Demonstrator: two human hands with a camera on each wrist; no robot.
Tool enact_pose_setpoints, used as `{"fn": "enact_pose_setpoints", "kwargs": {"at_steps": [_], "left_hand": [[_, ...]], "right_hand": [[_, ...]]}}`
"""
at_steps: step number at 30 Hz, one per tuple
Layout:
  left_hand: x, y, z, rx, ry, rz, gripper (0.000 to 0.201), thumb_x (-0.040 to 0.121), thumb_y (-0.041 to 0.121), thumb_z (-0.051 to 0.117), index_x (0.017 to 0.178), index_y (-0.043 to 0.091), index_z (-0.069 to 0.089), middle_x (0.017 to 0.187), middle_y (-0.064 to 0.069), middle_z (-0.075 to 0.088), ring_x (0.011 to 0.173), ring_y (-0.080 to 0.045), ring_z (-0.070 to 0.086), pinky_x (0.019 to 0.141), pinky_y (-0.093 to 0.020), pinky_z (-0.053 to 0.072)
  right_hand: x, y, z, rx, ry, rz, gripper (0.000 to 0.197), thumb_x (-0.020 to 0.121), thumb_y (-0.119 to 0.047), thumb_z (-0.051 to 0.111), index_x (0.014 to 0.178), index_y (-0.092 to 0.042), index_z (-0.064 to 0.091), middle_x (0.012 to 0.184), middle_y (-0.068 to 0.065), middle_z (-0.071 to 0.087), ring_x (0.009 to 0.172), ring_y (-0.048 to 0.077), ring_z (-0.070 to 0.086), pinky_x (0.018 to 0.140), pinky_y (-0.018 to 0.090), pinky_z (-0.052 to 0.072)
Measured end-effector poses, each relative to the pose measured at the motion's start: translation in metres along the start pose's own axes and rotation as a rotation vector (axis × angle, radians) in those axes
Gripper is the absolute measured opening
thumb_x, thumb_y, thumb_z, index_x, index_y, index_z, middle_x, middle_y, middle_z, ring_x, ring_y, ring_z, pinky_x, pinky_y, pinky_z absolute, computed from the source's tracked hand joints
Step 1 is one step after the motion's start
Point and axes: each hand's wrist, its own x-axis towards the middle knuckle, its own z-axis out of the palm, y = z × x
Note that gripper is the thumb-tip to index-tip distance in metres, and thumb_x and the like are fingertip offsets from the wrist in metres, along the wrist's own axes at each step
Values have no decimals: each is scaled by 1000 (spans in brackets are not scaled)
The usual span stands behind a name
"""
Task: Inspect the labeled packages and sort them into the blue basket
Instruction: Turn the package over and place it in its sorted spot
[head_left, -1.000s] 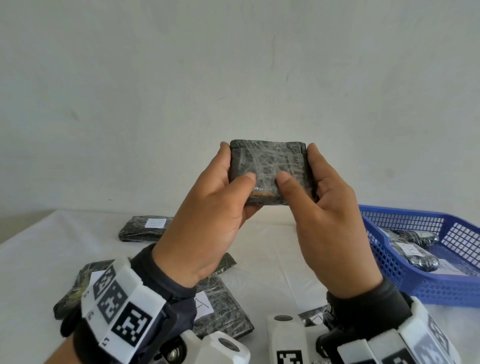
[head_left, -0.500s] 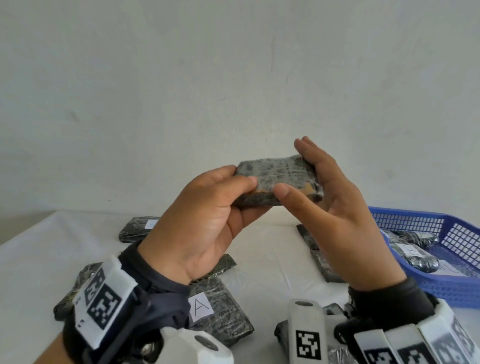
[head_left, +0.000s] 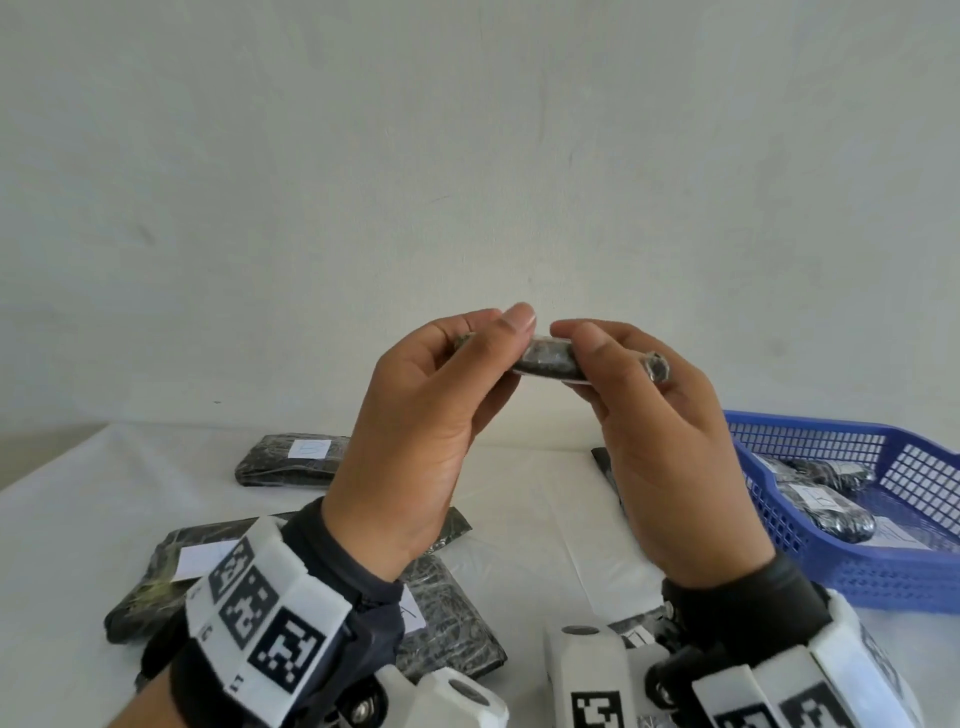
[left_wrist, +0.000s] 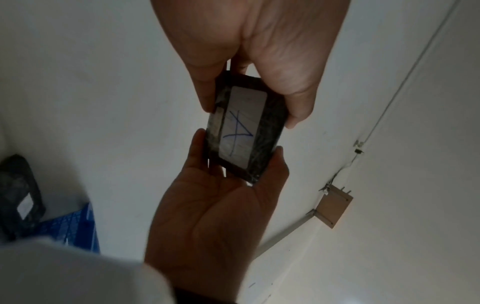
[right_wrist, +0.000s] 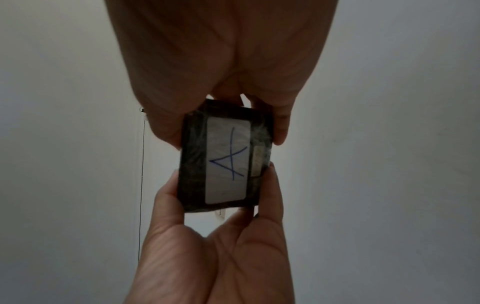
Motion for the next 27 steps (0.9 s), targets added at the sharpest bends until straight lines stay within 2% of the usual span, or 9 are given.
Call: {"fn": "enact_pose_setpoints", "kwargs": {"at_steps": [2,4,10,12,15,17,19,24,27], "left_hand": [[-1,2,2,10,-14,-17,31,77,46,76,93,20,75,96,-8,59,97,-24,55,108,-52,49],[-1,1,2,19,20,-39,54,72,48,79,111,12,70,101,-9,56,100,-25,52,113,-62,41],[1,-2,-1,42,49,-42,72,67,51,78,123,8,65,100,-11,61,100,-24,61,114,-59,45],[2,-4,-2,40,37,-38,60,70,49,78,117,11,69,99,-10,60,100,-24,59,114,-58,45],[3,-4,-1,3,-16,-38,18,88,36,72,84,20,78,91,-3,68,99,-15,65,110,-44,53],[2,-3,-2,-18,-12,-45,25,94,35,70,73,25,80,84,7,72,93,-7,68,103,-35,56],[3,-2,-2,-66,-1,-66,27,87,39,67,67,26,80,80,9,72,87,-5,68,102,-34,55],[4,0,-3,-115,-6,-100,27,83,44,64,70,27,81,86,5,75,92,-9,71,102,-34,56],[4,0,-2,-163,36,-118,25,82,45,68,69,27,80,88,2,73,92,-11,69,100,-33,58]], "right_hand": [[-1,0,4,-24,21,-6,51,83,-54,64,106,-9,75,103,18,75,104,38,70,99,52,57],[-2,0,6,-34,27,9,52,80,-54,64,108,-12,73,104,17,75,105,35,71,98,48,58],[-3,0,9,-89,-3,38,58,73,-57,64,111,-15,72,103,10,77,101,25,72,88,31,58],[-3,0,8,-92,-7,37,58,73,-59,62,111,-16,72,104,10,76,101,26,72,89,34,58],[-2,0,7,-97,-4,27,52,75,-59,60,104,-17,73,102,14,74,102,31,68,88,38,57],[-1,1,3,-49,-19,34,48,79,-59,54,104,-22,70,111,11,72,116,28,66,101,40,55],[0,4,-1,-24,-62,30,44,85,-60,48,110,-28,64,129,12,64,133,33,57,116,50,44],[0,8,-2,106,-2,42,39,93,-54,47,106,-24,67,113,4,67,114,23,61,107,47,48],[1,5,1,61,8,66,37,94,-58,48,100,-30,71,112,0,69,118,21,63,109,47,48]]}}
